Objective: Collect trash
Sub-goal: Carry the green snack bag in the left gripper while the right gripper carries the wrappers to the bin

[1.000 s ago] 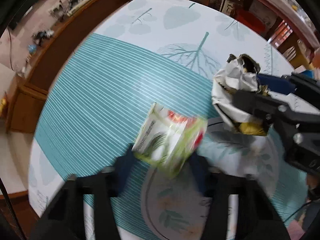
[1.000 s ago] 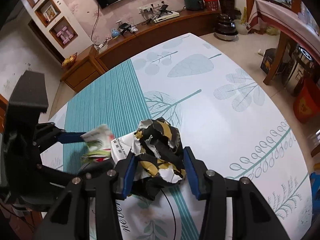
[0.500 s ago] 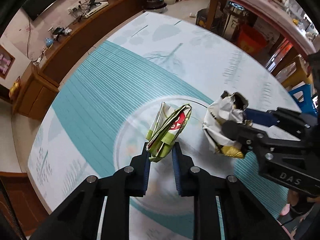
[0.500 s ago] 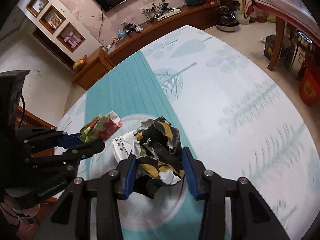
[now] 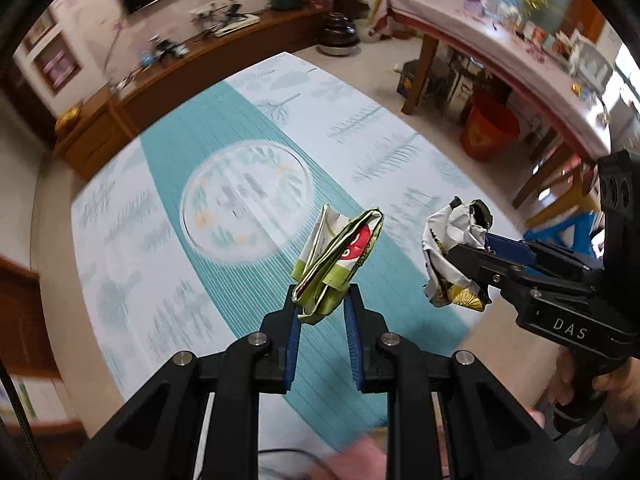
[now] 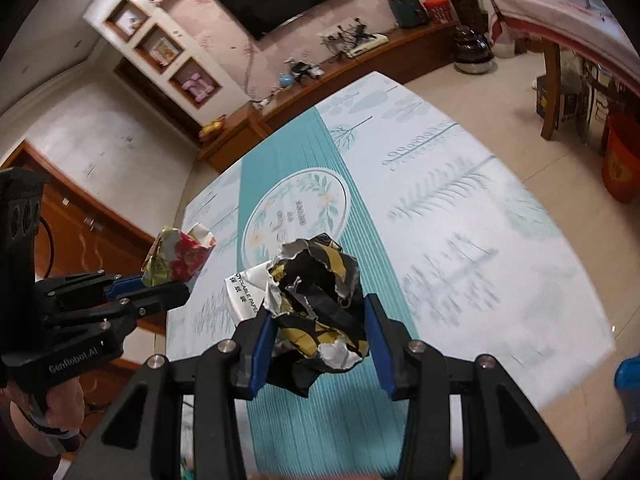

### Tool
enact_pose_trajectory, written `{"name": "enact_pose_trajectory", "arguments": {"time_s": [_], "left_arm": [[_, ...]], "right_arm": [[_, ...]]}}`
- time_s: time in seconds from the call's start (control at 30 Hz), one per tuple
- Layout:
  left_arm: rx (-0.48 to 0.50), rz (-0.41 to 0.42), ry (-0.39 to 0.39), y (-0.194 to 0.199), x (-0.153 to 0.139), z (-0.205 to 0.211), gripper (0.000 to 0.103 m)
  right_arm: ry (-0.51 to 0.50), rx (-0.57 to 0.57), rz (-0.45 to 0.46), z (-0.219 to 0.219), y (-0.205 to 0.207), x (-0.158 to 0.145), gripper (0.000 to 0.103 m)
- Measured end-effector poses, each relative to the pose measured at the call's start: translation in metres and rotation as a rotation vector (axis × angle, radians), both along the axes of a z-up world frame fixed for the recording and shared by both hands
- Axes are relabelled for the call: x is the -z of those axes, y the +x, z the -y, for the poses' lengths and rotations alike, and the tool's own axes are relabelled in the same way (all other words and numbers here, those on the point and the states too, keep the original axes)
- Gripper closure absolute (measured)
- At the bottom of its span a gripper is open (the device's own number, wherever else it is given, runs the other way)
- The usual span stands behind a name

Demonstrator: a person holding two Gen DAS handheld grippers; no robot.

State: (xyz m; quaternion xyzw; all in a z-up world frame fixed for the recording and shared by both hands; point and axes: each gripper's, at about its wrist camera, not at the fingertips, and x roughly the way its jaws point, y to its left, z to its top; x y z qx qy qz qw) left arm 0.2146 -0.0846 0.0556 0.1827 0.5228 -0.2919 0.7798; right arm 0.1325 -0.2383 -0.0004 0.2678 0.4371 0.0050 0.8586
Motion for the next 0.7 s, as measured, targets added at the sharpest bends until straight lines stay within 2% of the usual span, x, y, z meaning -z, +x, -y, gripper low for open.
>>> {"name": "enact_pose_trajectory", "arguments": {"time_s": [0.23,0.37,0.6,0.7], "left_arm": [[-0.144,-0.018,-0.031,-0.114,-0.005,-0.012,0.084],[-0.191,-0.046,-0.036,-0.159,0.001,-0.020,0.084],[-0.243,-0.111,-0.003,-0.213,0.034,-0.040,0.084],[-0.272,-0.158,0.017,-0.228,0.062,-0.051,0.084]], "right_arm": [[-0.028,-0.121,0.003,0.009,-0.092,-0.016,0.061],[-0.047,-0.178,-0.019,0.006,-0.133,-0.015,0.061],[-0.051,-0.224,-0.097,-0.012,-0.181,0.016,0.061],[-0.034,-0.236,-0.152,-0.023,-0.191,0.037,0.061]]}}
